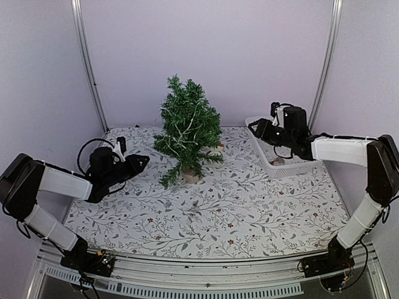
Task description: Decorate the small christmas tree
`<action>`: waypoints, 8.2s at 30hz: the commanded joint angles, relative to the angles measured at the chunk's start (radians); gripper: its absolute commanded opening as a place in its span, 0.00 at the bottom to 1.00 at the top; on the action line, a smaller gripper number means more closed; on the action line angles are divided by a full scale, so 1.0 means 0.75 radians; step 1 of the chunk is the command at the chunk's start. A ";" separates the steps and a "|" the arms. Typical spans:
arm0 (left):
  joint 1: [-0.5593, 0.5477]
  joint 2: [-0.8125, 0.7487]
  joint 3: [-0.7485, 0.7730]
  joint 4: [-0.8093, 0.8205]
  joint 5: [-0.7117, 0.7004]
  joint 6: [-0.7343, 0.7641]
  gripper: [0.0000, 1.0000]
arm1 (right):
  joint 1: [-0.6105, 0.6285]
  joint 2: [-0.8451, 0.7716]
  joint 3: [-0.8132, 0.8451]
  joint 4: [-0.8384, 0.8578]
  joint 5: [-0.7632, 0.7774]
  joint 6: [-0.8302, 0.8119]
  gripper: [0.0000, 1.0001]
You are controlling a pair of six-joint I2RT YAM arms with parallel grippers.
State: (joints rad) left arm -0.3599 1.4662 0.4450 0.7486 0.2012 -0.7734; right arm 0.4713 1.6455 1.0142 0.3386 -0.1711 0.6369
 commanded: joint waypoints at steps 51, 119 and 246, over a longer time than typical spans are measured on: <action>0.053 0.275 0.283 -0.057 0.029 -0.016 0.28 | -0.551 1.274 1.678 -1.127 0.299 -0.595 0.65; -1.087 -0.383 0.586 -0.861 -0.211 1.538 0.26 | 0.481 -0.509 0.031 -0.638 -0.897 -0.894 0.00; -0.832 -0.296 0.427 -1.101 -0.592 0.680 0.00 | 0.350 0.100 0.314 -0.538 -0.586 -0.537 0.00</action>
State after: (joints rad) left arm -0.9813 1.2110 0.7692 -0.0437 -0.3023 -0.2584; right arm 0.7197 1.7020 1.2224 -0.0593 -0.6243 0.2462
